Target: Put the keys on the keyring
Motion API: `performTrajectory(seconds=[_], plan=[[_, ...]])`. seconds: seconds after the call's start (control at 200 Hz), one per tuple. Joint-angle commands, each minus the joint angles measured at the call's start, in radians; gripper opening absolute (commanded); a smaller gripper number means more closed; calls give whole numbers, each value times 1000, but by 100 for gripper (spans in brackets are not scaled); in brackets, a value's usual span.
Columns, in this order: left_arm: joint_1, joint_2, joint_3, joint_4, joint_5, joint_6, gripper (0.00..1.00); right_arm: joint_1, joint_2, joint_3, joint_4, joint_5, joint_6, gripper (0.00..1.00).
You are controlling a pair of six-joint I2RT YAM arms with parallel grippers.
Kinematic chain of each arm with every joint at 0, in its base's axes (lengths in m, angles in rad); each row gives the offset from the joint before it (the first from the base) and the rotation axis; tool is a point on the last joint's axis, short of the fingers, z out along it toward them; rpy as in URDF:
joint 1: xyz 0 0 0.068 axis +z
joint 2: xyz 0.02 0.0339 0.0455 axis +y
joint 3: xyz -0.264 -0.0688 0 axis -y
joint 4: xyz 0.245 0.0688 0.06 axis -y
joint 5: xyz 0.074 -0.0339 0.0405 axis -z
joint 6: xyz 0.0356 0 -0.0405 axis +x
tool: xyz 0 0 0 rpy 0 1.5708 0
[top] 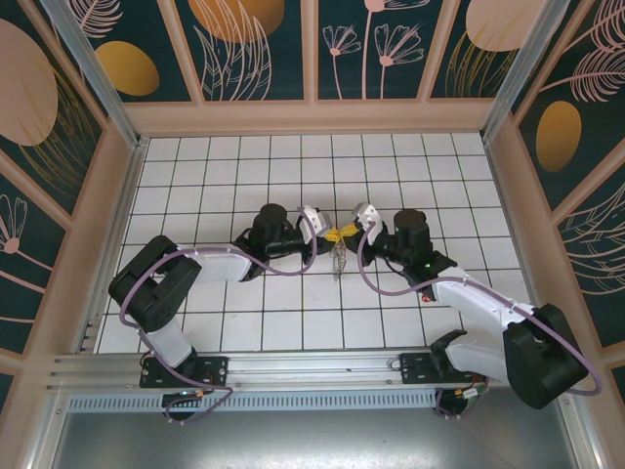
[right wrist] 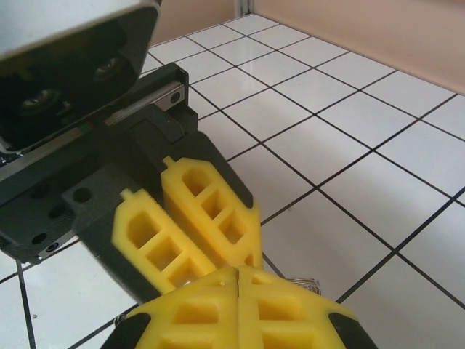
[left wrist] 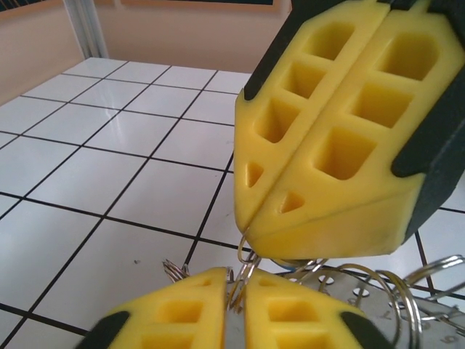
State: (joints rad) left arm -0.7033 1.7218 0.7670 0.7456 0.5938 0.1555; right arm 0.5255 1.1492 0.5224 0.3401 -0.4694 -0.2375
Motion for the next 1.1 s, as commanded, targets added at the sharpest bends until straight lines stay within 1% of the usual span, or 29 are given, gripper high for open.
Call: performTrajectory(seconds=[0.0,0.075,0.23,0.315,0.4,0.46,0.555,0.731,0.816,0.986,1.096], plan=[[-2,-13,31,-17,8,23,7,11,9,44,5,-39,-25,0],[-2,-14,30,-10,-4,23,0,11,0,41,0,-28,-21,0],[-2,-30,-8,51,-40,8,0,0,-24,11,-4,64,19,0],[-2,-42,-44,132,-52,-26,0,-23,-24,-9,-4,102,69,0],[-2,-42,-73,212,-49,-62,0,-29,-17,-24,4,100,78,0],[-1,-38,-79,239,-38,-77,0,-29,-12,-31,22,110,89,0],[-2,-32,-79,246,-32,-83,0,-28,-3,-19,27,101,87,0],[-2,-27,-71,223,-33,-69,0,-24,-10,3,60,33,76,0],[-1,-27,-61,187,-32,-51,6,-18,-3,17,57,5,59,0],[-2,-28,-40,131,-29,-24,15,-9,13,41,41,-28,37,0],[-2,-27,-28,111,-30,-14,17,-4,26,55,23,-38,21,0]])
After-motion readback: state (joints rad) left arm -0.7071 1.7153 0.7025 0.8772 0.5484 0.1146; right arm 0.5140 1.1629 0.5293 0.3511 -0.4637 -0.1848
